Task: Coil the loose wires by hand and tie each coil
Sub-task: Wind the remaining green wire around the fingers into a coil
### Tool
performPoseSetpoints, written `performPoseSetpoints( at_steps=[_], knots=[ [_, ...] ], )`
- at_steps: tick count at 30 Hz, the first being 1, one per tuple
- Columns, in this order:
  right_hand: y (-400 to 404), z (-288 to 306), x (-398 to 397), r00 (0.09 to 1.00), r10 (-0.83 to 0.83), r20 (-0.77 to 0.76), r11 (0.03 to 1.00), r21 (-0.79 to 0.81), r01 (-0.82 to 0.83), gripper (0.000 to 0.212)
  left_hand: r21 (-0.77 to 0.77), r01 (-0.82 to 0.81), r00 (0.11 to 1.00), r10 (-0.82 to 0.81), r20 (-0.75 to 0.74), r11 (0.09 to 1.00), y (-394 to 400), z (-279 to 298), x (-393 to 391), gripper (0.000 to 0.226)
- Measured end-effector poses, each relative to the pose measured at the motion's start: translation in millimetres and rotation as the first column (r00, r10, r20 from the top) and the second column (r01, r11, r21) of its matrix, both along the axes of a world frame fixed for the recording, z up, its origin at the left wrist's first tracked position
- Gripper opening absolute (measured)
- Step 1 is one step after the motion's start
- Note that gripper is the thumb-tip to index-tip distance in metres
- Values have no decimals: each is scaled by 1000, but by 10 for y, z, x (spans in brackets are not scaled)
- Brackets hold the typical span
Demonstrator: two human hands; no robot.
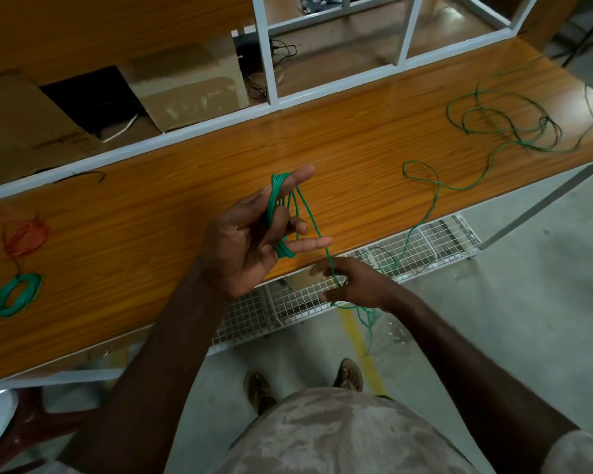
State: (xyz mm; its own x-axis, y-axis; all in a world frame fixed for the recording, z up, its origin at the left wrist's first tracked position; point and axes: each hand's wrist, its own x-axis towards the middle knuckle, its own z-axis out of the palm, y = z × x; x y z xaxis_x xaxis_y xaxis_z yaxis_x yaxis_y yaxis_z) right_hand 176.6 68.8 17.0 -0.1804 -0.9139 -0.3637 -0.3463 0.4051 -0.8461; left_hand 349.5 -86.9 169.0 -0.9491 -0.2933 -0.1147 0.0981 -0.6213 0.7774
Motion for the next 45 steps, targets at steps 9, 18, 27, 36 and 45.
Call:
performPoseSetpoints(
  at_steps=[9, 18, 27, 36, 45],
  knots=[
    [152, -40, -135, 899, -359, -252, 928, -200, 315, 59, 0, -109, 994, 109, -16, 994, -67, -89, -5, 52],
    [252, -50, -157, 802, -569, -182, 819, -207, 535, 19, 41, -167, 986, 167, 10, 985, -42, -196, 11, 50],
    [346, 39, -262, 459, -595, 660, 583, -39, 812, 25, 100, -226, 974, 226, 11, 969, -92, -366, 100, 50],
    [405, 202, -352, 291, -507, 811, 588, 79, 805, 51, 134, -244, 970, 243, 23, 961, -137, -517, 101, 50],
    [426, 192, -339, 492, -548, 676, 637, -44, 770, 35, 165, -217, 974, 202, 103, 962, -58, -742, 65, 50]
  ],
)
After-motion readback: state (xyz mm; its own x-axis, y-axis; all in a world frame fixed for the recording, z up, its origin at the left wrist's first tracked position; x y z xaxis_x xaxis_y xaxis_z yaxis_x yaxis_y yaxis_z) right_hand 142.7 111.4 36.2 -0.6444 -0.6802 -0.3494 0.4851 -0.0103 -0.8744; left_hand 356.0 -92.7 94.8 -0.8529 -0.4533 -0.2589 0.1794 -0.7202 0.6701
